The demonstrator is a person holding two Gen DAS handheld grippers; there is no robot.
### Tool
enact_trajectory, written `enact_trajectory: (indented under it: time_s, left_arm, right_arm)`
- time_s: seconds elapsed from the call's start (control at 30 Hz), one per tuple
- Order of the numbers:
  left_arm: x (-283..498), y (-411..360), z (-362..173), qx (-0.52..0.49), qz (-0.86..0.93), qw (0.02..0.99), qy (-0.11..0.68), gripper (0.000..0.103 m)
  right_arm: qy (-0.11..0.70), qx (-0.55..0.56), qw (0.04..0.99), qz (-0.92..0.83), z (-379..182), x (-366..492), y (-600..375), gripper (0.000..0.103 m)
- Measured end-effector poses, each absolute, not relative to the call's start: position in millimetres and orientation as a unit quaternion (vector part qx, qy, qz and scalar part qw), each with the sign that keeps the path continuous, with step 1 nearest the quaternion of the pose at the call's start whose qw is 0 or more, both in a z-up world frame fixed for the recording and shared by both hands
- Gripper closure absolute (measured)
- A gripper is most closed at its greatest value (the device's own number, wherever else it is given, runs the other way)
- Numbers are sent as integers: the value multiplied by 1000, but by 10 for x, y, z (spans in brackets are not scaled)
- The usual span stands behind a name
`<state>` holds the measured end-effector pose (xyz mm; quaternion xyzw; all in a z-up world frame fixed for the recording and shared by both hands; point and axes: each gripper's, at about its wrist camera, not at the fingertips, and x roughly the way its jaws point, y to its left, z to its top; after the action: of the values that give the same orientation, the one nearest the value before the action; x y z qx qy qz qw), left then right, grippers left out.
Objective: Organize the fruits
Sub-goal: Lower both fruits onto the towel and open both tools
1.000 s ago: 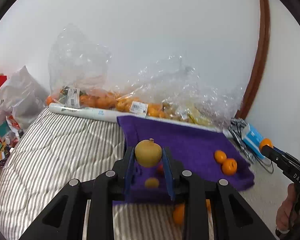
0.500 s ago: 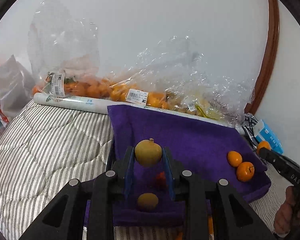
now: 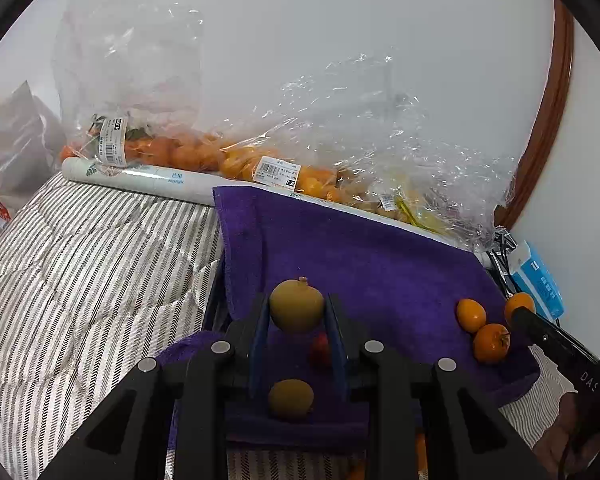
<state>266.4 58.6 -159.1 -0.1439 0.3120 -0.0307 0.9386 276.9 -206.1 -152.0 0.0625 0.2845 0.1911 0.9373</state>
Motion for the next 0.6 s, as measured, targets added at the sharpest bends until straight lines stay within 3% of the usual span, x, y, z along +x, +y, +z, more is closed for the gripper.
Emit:
enact_trajectory:
  time_s: [0.6]
  left_arm:
    - [2647,486,-1575,-110,-30,946,304,76]
  right_arm:
    - [290,53,934,203,-1571,2752,-1958,69]
